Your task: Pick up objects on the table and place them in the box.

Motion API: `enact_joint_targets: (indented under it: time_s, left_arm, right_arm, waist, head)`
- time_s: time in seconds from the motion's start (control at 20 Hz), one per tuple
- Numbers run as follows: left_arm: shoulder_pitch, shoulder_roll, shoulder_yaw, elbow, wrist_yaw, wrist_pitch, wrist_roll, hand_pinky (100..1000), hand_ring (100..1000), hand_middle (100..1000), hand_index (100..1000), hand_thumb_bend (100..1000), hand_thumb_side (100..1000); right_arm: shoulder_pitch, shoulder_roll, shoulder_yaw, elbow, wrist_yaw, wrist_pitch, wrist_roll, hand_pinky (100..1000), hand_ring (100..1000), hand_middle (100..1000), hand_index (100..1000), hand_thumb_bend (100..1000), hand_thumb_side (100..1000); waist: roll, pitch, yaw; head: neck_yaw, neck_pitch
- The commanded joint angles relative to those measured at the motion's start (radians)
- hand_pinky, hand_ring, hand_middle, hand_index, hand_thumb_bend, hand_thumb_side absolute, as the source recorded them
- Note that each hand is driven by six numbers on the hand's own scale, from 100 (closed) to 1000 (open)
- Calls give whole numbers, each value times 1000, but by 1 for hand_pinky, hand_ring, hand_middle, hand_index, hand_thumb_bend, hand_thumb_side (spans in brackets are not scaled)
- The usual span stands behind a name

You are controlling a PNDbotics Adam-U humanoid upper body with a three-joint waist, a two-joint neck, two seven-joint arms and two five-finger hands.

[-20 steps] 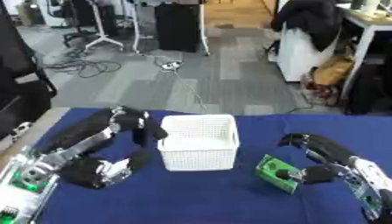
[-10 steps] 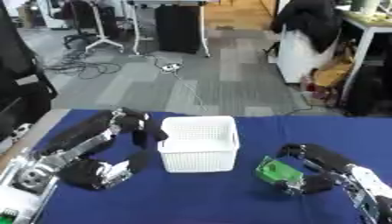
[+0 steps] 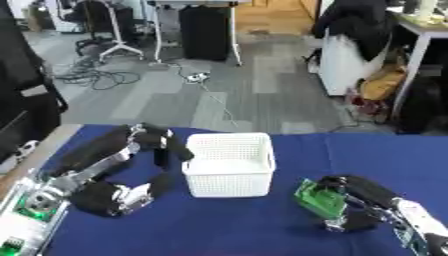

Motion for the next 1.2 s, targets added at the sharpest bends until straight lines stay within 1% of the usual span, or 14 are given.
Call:
enact_joint_targets:
  time_s: [0.05, 0.2, 0.3, 0.35, 0.45, 0.55, 0.65, 0.8, 1.05, 1.2]
  left_arm:
    - [-19, 23, 9, -11, 2, -2, 0, 415, 477, 585, 761, 124, 1000]
    - [-19, 23, 10, -10, 2, -2, 0, 415, 477, 585, 761, 124, 1000]
    - [-18, 23, 11, -10, 2, -2, 1, 415, 477, 585, 761, 124, 1000]
    - [-18, 23, 11, -10, 2, -2, 1, 415, 477, 585, 761, 124, 1000]
    - [-15, 25, 11, -9, 2, -2, 1, 415, 477, 585, 761, 124, 1000]
    - [-13, 26, 11, -9, 2, -2, 2, 415, 477, 585, 761, 124, 1000]
    - [-12, 26, 10, -8, 2, -2, 1, 416, 477, 585, 760, 124, 1000]
    - [-13, 26, 10, -8, 1, -2, 0, 416, 478, 585, 760, 125, 1000]
    - [-14, 25, 8, -8, 0, -2, -2, 417, 478, 585, 760, 125, 1000]
    - [-16, 23, 8, -9, 0, -2, -3, 417, 478, 586, 760, 125, 1000]
  right_arm:
    - [-12, -7, -2, -8, 14, 9, -6, 851, 800, 810, 862, 660, 1000]
    - [-9, -5, -14, -18, 9, 18, -12, 844, 798, 811, 869, 659, 1000]
    - [0, -2, -36, -38, -4, 40, -17, 835, 795, 811, 868, 658, 1000]
    - [8, 1, -47, -54, -8, 57, -17, 835, 796, 812, 858, 660, 1000]
    - [33, 21, -81, -100, 9, 116, -10, 840, 799, 814, 853, 662, 1000]
    - [59, 49, -107, -138, 47, 171, 13, 847, 802, 812, 852, 664, 1000]
    - [75, 76, -125, -160, 91, 204, 45, 853, 803, 812, 855, 666, 1000]
    - [82, 104, -141, -169, 142, 225, 75, 860, 805, 811, 857, 668, 1000]
    - [102, 154, -169, -177, 213, 253, 90, 866, 809, 815, 879, 666, 1000]
    - [105, 172, -182, -176, 254, 264, 91, 877, 813, 814, 846, 670, 1000]
  waist:
    - [0, -14, 1]
    - [0, -14, 1]
    - [1, -14, 0]
    - [1, -14, -1]
    - [1, -16, -4]
    - [0, -18, -6]
    - [-1, -21, -6]
    - [-4, -25, -4]
    - [-8, -30, -2]
    - [-9, -31, 0]
  head:
    - [7, 2]
    - [7, 0]
    - [5, -2]
    - [3, -3]
    - [-2, -5]
    - [-7, -6]
    - [-14, -7]
    - [-20, -10]
    - [-18, -8]
    - [-18, -9]
